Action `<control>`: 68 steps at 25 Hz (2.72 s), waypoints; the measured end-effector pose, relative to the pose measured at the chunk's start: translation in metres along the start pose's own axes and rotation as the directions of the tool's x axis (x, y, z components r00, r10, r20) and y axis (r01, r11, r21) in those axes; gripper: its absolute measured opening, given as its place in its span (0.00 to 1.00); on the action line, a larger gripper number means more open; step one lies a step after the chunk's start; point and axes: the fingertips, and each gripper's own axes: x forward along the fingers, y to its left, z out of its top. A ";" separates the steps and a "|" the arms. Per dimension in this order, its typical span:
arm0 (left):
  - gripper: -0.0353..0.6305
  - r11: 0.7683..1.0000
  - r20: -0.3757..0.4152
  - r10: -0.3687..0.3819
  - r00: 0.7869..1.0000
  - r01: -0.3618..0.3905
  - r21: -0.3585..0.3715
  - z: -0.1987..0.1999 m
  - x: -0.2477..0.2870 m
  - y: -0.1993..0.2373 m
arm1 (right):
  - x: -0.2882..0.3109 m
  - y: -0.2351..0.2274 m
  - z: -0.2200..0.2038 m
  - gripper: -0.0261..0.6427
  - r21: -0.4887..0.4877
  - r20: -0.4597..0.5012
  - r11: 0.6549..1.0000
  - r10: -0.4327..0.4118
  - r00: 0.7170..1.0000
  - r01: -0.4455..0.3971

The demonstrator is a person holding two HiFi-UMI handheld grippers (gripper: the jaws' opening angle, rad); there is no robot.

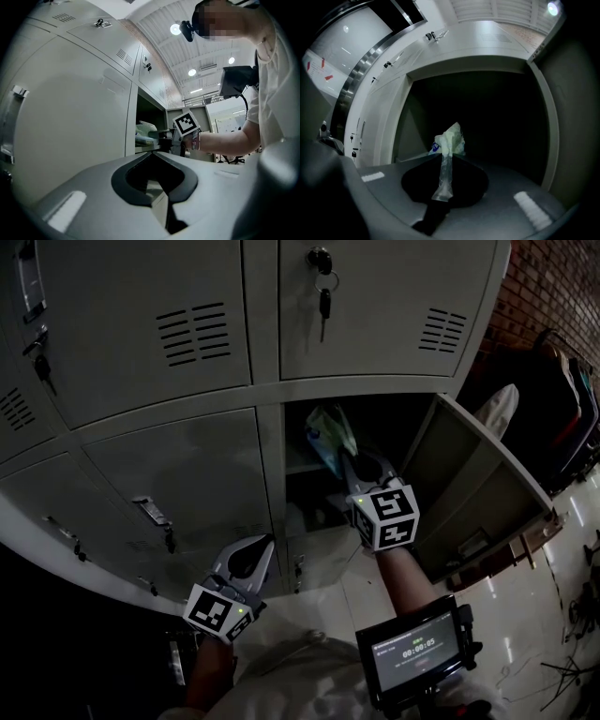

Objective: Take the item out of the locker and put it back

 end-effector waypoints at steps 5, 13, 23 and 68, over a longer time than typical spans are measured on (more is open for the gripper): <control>0.06 0.999 0.011 -0.028 1.000 0.029 -0.022 0.003 -0.011 -0.003 | -0.035 0.019 0.012 0.05 -0.016 0.043 1.000 -0.023 0.999 0.024; 0.06 1.000 0.017 -0.024 1.000 0.025 -0.009 0.004 -0.033 -0.035 | -0.126 0.055 0.006 0.05 -0.003 0.071 1.000 -0.016 0.997 0.017; 0.06 0.998 0.020 0.058 0.998 -0.058 0.012 0.007 -0.065 -0.125 | -0.268 0.085 -0.038 0.05 0.055 0.053 0.997 0.049 0.997 -0.052; 0.06 0.998 0.038 0.063 0.997 -0.063 0.016 0.011 -0.060 -0.108 | -0.234 0.081 -0.042 0.05 0.025 0.026 0.999 0.022 0.999 -0.023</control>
